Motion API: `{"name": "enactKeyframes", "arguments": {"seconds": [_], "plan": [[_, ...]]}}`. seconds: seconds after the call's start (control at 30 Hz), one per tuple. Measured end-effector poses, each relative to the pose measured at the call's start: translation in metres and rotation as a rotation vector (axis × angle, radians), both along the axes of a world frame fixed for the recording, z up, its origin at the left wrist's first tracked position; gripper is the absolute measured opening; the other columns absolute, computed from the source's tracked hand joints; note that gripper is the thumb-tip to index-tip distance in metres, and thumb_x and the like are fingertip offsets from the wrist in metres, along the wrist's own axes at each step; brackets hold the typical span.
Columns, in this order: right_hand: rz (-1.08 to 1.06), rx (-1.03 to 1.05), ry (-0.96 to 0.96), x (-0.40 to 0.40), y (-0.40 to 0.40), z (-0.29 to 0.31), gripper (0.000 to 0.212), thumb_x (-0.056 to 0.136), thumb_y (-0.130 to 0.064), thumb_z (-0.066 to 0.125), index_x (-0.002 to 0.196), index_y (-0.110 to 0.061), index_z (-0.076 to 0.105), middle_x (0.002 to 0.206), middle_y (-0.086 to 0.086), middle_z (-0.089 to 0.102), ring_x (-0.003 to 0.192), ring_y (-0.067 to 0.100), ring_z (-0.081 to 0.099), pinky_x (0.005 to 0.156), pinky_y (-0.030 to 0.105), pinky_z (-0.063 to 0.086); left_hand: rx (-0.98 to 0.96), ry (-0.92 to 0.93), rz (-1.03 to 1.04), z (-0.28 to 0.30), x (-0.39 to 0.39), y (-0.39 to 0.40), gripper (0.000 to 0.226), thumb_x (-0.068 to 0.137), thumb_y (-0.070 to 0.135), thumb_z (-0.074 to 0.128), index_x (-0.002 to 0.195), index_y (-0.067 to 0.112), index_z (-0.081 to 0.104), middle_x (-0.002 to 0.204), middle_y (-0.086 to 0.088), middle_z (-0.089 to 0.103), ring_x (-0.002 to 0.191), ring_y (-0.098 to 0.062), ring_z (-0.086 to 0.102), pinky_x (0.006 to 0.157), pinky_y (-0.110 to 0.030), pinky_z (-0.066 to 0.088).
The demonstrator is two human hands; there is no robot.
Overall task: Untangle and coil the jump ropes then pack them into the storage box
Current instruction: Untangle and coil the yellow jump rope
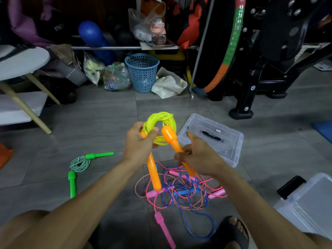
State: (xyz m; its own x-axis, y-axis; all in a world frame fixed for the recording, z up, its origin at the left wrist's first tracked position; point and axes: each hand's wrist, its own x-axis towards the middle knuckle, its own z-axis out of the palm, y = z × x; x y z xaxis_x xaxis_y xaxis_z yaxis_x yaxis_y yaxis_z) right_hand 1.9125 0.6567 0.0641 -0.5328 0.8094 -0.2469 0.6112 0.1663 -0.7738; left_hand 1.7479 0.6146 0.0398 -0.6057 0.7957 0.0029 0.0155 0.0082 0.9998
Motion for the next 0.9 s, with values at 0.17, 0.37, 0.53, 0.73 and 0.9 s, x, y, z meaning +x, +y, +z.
{"name": "enactKeyframes", "arguments": {"seconds": [0.17,0.37,0.53,0.73,0.9], "plan": [[0.139,0.236,-0.123,0.033,0.019,0.019,0.011,0.086,-0.012,0.060,0.089,-0.022,0.063,0.073,-0.002,0.069,0.072,0.017,0.067,0.070,0.034,0.050,-0.064,-0.071,0.044,0.003,-0.019,0.002,0.016,0.088,0.009,0.065,0.075,0.013,0.056,0.062,-0.004,0.053,0.054,-0.012,0.059,0.053,-0.027,0.056],[0.072,0.555,-0.188,0.059,0.036,0.027,0.015,0.087,-0.012,0.061,0.099,-0.021,0.062,0.066,-0.015,0.052,0.063,0.007,0.052,0.060,0.013,0.033,-0.028,-0.125,0.001,0.010,-0.015,0.001,0.012,0.086,0.009,0.066,0.076,0.009,0.060,0.065,-0.008,0.054,0.051,-0.010,0.058,0.048,-0.024,0.053],[0.030,0.389,-0.148,0.044,0.029,0.013,0.052,0.078,-0.005,0.063,0.128,-0.017,0.051,0.113,-0.001,0.062,0.106,0.021,0.058,0.089,0.028,0.042,-0.030,-0.076,-0.192,0.008,0.007,-0.007,0.007,0.088,0.009,0.063,0.091,0.003,0.064,0.068,-0.012,0.055,0.052,-0.012,0.059,0.050,-0.024,0.053],[0.049,0.149,0.155,0.014,0.016,0.008,0.018,0.086,-0.014,0.065,0.103,-0.013,0.064,0.087,0.015,0.067,0.063,0.013,0.061,0.065,0.030,0.053,-0.002,-0.059,-0.314,0.012,0.015,-0.009,0.007,0.087,0.005,0.063,0.093,0.003,0.061,0.068,-0.007,0.057,0.053,-0.008,0.059,0.050,-0.023,0.053],[0.072,-0.170,0.471,0.017,0.022,0.023,0.018,0.091,-0.002,0.056,0.099,-0.013,0.067,0.084,0.016,0.061,0.064,0.019,0.057,0.061,0.029,0.050,-0.009,-0.086,-0.228,0.007,-0.005,-0.013,0.000,0.086,0.007,0.064,0.086,0.007,0.065,0.069,-0.008,0.062,0.056,-0.011,0.062,0.054,-0.025,0.055]]}}
